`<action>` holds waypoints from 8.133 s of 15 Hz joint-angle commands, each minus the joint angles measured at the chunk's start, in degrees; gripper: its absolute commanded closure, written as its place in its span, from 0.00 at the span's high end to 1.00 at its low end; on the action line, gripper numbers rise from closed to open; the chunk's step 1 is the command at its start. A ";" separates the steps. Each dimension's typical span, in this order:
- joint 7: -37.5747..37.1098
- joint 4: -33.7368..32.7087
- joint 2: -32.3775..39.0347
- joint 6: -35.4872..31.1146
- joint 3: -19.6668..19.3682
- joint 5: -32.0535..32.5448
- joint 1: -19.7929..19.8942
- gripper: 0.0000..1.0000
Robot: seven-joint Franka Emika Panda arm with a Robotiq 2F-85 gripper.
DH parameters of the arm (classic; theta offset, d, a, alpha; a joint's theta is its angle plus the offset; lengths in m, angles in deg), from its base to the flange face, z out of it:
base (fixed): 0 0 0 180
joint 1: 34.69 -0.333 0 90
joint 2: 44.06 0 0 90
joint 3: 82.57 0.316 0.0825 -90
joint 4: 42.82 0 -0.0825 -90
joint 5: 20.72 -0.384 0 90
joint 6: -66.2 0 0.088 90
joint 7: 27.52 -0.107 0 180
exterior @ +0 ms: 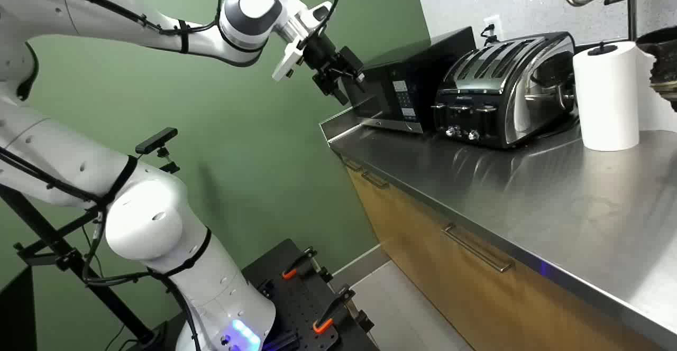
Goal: Open the bottom left cupboard door
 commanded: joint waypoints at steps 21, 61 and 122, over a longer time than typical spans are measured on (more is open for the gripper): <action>-12.39 0.57 8.60 -2.59 18.29 12.65 -8.79 1.00; -59.23 -20.95 61.49 22.52 16.84 69.00 -38.05 1.00; -58.73 -64.58 102.06 39.39 12.63 102.48 -47.57 0.03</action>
